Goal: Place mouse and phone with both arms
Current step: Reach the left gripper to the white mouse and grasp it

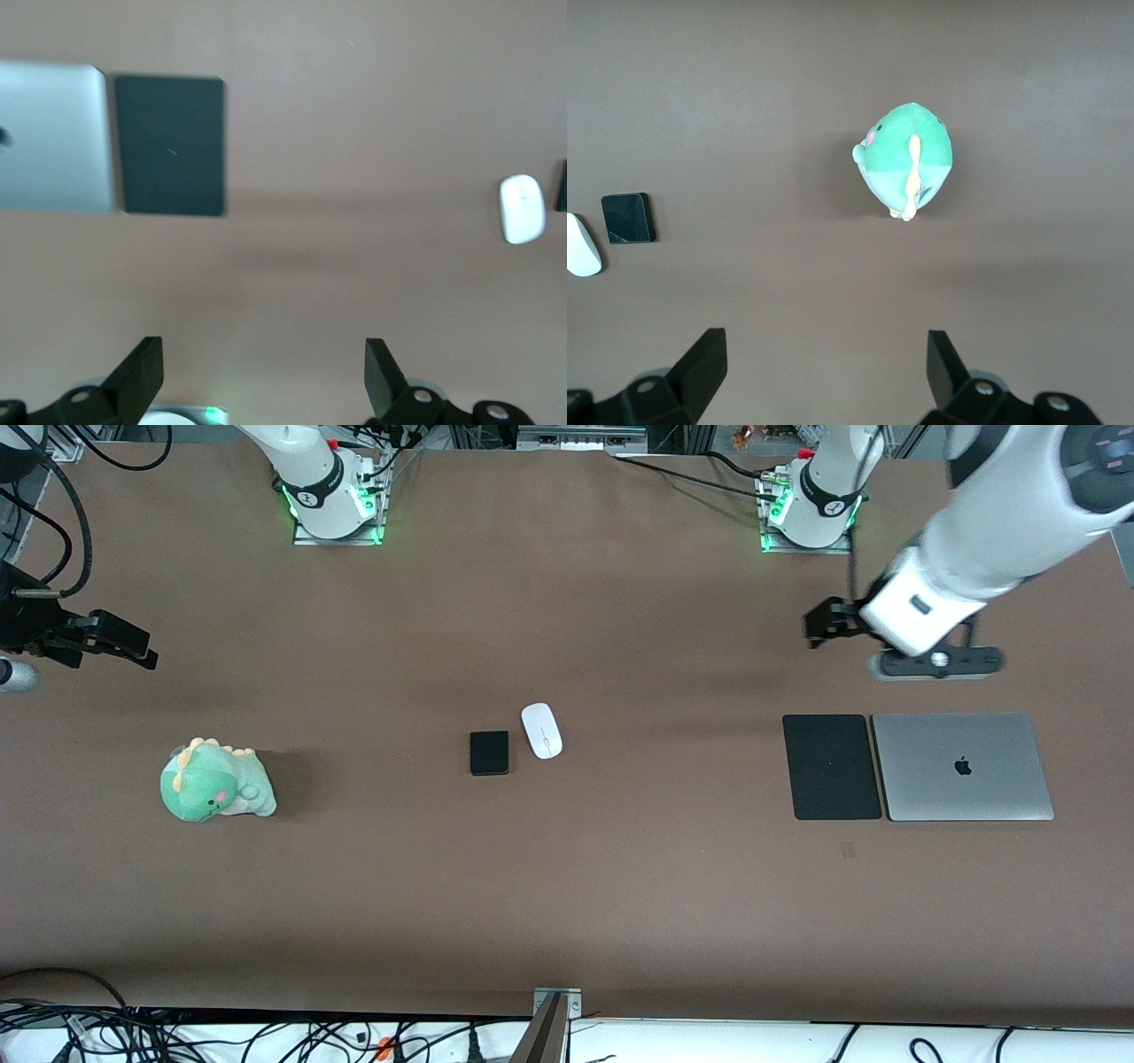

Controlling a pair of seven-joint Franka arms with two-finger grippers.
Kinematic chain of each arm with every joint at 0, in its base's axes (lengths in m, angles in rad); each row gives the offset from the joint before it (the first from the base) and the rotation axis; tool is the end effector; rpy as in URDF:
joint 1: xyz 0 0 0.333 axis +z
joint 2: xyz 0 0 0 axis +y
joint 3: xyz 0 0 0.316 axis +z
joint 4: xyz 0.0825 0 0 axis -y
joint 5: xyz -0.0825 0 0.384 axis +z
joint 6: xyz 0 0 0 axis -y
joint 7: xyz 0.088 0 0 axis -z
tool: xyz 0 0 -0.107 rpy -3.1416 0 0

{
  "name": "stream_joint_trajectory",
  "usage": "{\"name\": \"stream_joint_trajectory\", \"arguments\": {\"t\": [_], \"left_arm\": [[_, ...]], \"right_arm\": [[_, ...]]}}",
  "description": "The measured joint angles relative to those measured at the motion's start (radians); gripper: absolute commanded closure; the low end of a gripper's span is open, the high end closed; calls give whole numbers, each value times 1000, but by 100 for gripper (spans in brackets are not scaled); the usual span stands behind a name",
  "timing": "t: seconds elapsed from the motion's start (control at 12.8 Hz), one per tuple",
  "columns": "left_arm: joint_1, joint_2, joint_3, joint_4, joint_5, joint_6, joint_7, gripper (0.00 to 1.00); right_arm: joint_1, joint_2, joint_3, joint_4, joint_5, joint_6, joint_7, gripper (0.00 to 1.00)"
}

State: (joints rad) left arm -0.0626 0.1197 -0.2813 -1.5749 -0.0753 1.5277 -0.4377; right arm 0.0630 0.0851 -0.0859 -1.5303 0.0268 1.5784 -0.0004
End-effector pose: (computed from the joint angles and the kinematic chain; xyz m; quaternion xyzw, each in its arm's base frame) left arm 0.5451 -0.1951 0.5544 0.9941 0.0477 -0.0955 0.0193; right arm 0.5802 -0.0083 0.5961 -0.9997 0.0115 0.0182 0.0100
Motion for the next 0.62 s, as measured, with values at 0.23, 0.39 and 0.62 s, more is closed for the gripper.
{"name": "stream_joint_trajectory", "arguments": {"t": [0.23,0.39,0.62], "left_arm": [[-54,116,-98,2,-9,157,-234,0],[-151,210,-102,3,-8,307,-367,0],[-280,366,-99,31,24,465,-531,0]], "right_arm": [[0,0,1,0,0,0,0,0],[0,0,2,0,0,-2,0,0],[0,0,2,0,0,-2,0,0]]}}
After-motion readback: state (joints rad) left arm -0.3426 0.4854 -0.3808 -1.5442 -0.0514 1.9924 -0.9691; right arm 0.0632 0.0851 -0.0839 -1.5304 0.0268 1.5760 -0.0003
